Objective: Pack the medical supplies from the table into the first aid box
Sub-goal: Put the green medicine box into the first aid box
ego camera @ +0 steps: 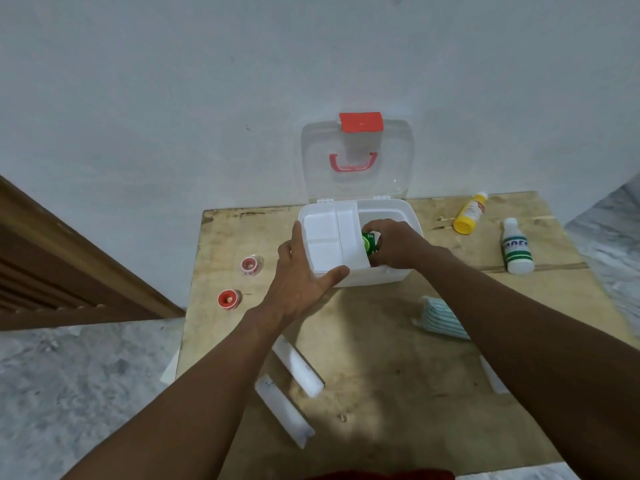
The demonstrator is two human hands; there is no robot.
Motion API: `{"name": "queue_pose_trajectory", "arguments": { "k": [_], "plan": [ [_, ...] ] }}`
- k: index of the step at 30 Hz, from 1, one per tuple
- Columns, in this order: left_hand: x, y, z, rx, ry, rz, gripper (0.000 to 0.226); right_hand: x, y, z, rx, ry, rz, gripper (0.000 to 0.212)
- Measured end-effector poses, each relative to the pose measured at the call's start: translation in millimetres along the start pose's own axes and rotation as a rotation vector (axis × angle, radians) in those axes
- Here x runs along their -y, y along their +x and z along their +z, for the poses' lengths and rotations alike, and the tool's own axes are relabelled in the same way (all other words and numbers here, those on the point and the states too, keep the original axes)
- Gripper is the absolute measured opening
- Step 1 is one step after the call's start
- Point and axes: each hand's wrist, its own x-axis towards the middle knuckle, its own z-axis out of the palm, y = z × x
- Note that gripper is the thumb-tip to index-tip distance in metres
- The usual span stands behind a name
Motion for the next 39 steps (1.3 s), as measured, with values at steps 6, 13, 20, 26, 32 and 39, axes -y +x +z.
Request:
{"name": "queue_pose_trajectory", "arguments": {
  "k": [6,13,20,26,32,39],
  "plan": [
    [1,1,2,-0.015,-0.032,0.004,0.114,0,6,3,0.013,0.011,0.010,0.065],
    [2,-1,0,-0.020,-0.045,0.011,0.116,-5,3,-7,0.040,-0.008,-0.006,0.075],
    [-15,-5,3,-0.032,-0.093,0.057,0.092,-32,-28,-41,-0.166,0.091,-0.073,0.042],
    [-18,-8,5,-0.013,-0.089,-0.067,0.103,-77,-75,-56,-0.373,0.121,-0.142,0.027],
    [-15,-8,5,-0.032,-0.012,-0.129,0.116,-128,-112,-57,0.120,-0.094,0.037,0.054],
    [-13,-7,8,-0.046,-0.040,-0.110,0.112,-152,-123,-33,0.246,-0.362,0.004,0.064]
  ]
}}
